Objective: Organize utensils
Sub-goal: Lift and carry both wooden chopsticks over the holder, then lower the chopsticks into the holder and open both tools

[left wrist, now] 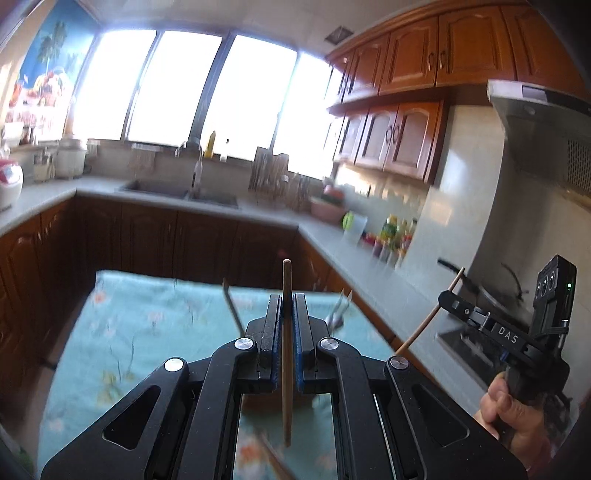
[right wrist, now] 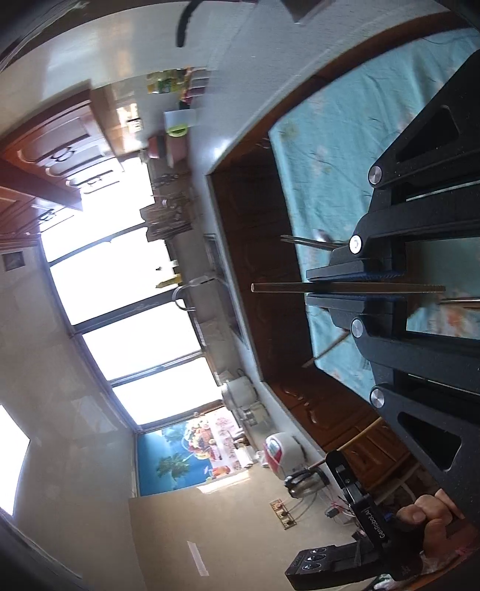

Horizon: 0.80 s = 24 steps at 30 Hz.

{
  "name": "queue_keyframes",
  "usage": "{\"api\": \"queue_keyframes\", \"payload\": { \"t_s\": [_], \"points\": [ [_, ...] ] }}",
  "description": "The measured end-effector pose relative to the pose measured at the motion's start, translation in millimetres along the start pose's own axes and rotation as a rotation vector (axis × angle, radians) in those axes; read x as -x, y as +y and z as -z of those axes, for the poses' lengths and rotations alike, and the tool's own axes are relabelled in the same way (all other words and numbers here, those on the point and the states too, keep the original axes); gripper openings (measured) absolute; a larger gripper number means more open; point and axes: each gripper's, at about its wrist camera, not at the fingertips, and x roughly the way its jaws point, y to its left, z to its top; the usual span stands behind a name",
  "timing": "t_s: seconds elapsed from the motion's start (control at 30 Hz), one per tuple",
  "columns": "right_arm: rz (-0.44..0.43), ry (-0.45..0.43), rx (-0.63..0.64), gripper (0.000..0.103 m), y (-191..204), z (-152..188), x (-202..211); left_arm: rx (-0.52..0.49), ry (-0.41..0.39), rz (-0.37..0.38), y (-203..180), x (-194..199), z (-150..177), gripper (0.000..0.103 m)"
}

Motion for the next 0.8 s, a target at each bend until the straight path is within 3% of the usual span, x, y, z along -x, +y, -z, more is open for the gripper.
{"api": "queue_keyframes", "payload": {
  "t_s": [0.2, 0.33, 0.6, 0.8],
  "points": [
    [0.025, -0.083, -0.020, 0.006, -7.2, -36.6, -17.9, 0.005, -0.091, -0.034, 2.6, -24.2, -36.7, 0.005],
    [0.043, -0.096, -0.041, 0.006, -16.2, -44.7, -36.4, 0.018, -0.108, -0.069, 9.1, -46.5, -41.0, 0.005],
    [0.065, -0.042, -0.066, 0.006, -35.0, -16.4, -82.5, 0.062, -0.100, -0.125, 29.2, -86.2, -8.3, 0.005],
    [0.070, 0.026, -0.078, 0.006, -41.6, 10.4, -104.9, 0.072, -0.049, -0.141, 39.3, -105.8, 20.9, 0.005]
  ]
}}
